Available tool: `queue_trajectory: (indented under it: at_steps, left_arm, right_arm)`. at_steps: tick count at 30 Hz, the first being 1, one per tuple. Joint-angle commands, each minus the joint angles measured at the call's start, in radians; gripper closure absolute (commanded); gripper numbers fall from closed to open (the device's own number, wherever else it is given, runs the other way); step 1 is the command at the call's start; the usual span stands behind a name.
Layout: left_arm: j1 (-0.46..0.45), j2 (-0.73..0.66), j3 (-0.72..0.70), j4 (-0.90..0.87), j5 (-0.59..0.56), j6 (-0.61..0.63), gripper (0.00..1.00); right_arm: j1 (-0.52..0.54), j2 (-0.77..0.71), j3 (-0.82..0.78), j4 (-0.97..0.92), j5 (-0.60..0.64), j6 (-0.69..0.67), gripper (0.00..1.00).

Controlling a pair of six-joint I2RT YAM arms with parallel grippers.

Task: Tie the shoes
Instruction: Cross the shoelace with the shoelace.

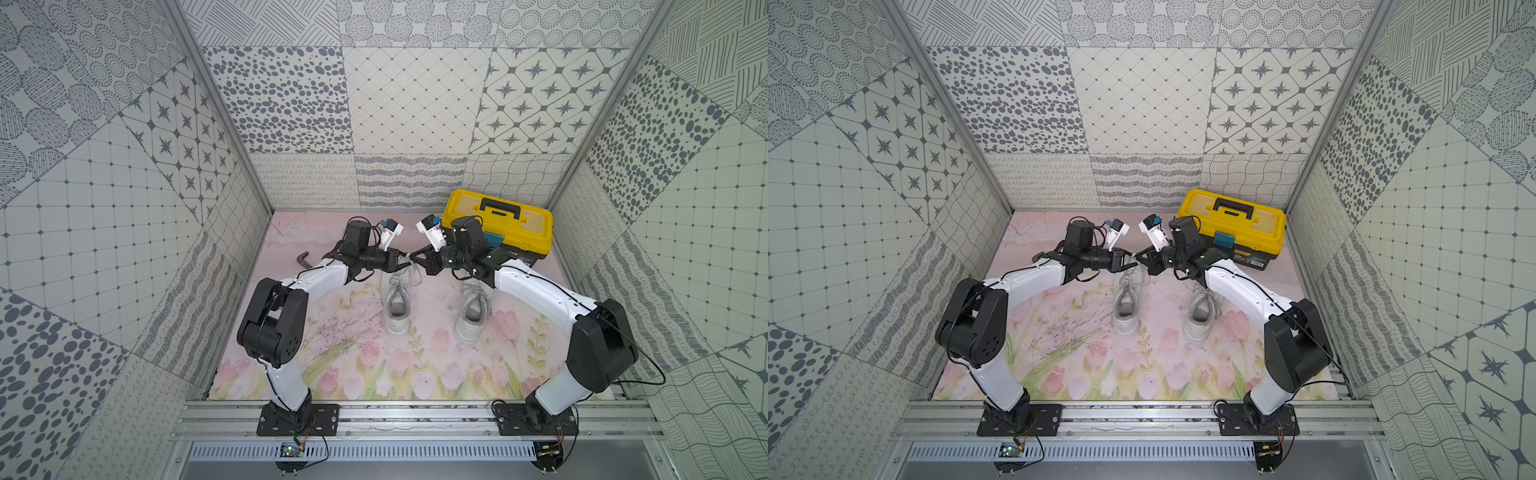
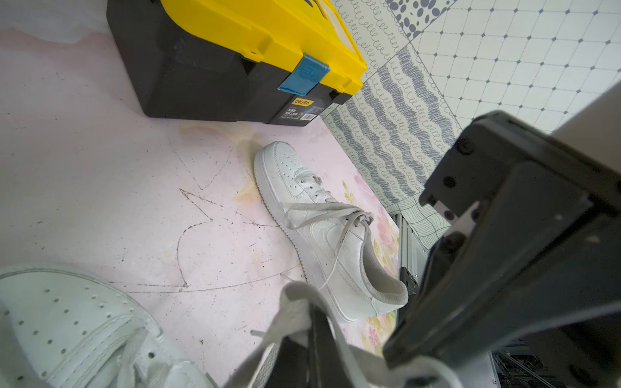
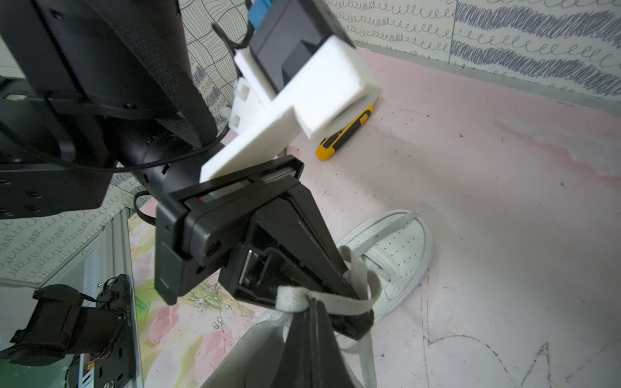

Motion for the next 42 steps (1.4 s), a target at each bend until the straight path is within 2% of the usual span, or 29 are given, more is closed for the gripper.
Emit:
queue_trajectory:
  at_steps: [1,12,18,19,21,25,28,33,42]
  left_arm:
    - [-0.002,0.013,0.020,-0.020,-0.006,-0.012,1.00]
    - [-0.002,0.015,0.022,-0.027,-0.024,-0.011,1.00]
    - [-0.002,0.009,0.017,-0.027,-0.028,-0.010,1.00]
    - [-0.002,0.007,0.016,-0.027,-0.029,-0.010,1.00]
    - [-0.002,0.003,0.014,-0.031,-0.036,-0.007,1.00]
    - [0.001,-0.023,0.001,-0.043,-0.069,0.005,1.00]
    - [0.011,-0.056,-0.024,-0.047,-0.089,0.009,1.00]
    - [0.036,-0.102,-0.071,-0.050,-0.114,0.012,1.00]
    - [0.055,-0.097,-0.085,-0.052,-0.134,-0.001,1.00]
  right_arm:
    - [0.007,0.033,-0.022,0.074,0.031,-0.046,1.00]
    - [0.007,0.066,-0.136,0.124,0.059,-0.049,1.00]
    - [0.007,0.065,-0.166,0.112,0.095,-0.061,0.96]
    - [0.007,0.060,-0.166,0.108,0.099,-0.061,0.93]
    - [0.006,0.050,-0.159,0.089,0.103,-0.063,0.78]
    - [-0.004,-0.001,-0.167,0.051,0.113,-0.071,0.57]
    - [-0.033,-0.044,-0.190,0.020,0.095,-0.077,0.50]
    - [-0.066,-0.059,-0.232,0.022,0.071,-0.065,0.48]
    - [-0.051,0.111,-0.177,0.063,0.024,-0.040,0.54]
